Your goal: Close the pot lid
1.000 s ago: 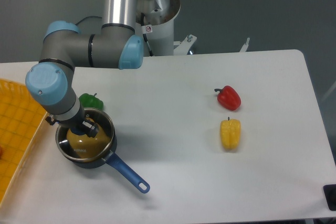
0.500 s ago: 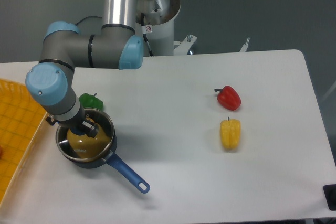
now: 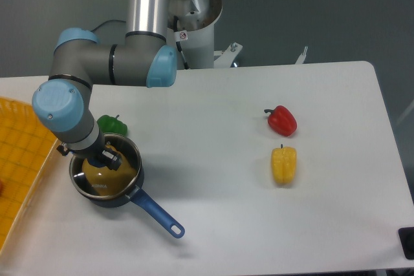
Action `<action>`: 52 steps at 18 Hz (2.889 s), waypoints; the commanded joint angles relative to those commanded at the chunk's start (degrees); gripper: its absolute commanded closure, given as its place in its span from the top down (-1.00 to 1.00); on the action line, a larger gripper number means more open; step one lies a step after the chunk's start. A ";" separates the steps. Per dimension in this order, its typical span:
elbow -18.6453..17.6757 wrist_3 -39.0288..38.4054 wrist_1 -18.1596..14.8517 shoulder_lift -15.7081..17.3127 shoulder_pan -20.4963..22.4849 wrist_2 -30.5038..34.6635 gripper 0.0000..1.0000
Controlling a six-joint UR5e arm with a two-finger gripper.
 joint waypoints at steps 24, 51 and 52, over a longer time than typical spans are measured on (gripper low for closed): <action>0.09 0.00 0.00 -0.35 0.00 0.09 -0.12; 0.09 0.44 0.26 -0.18 0.00 0.17 0.88; 0.09 0.61 0.26 0.00 0.00 0.26 0.99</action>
